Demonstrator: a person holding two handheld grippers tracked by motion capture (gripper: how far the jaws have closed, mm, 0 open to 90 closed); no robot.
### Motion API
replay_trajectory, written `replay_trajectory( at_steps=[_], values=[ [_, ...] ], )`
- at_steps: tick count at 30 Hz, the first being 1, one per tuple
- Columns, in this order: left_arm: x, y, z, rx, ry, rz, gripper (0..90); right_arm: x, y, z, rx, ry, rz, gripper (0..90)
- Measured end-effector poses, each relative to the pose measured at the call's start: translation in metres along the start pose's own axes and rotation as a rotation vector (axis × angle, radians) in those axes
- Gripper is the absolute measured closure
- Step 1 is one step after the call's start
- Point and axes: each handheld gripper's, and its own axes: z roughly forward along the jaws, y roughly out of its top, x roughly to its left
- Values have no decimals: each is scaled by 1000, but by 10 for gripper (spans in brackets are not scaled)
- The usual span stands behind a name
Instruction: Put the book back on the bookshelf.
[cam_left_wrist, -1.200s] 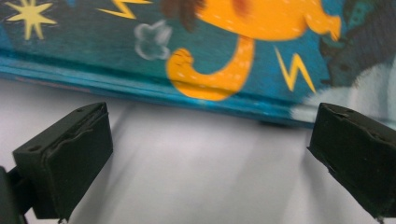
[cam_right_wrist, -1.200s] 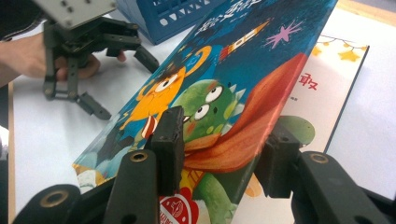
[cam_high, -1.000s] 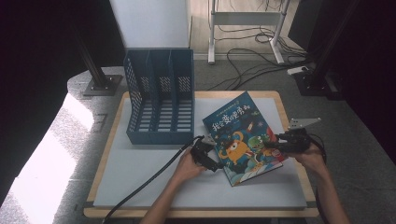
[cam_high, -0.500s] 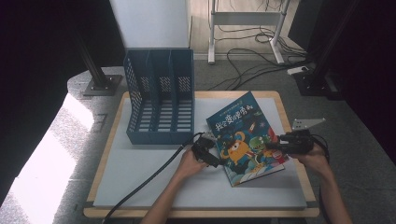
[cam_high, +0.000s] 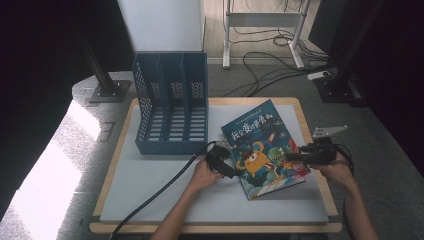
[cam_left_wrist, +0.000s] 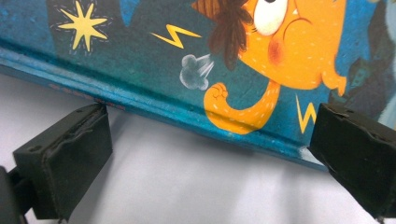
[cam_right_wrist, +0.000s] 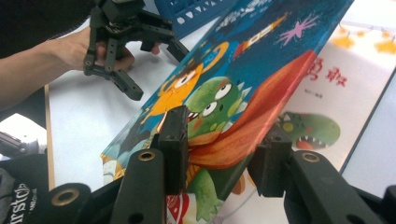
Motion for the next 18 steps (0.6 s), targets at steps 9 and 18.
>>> replay_trajectory(
  at_steps=[9,18],
  values=[
    [-4,6,-10,-50,-18,-6,0,-7,-12,0,56,-28,62,552],
    [-8,17,-29,-120,-41,-24,0,-14,-21,5,80,-65,97,501]
  ],
)
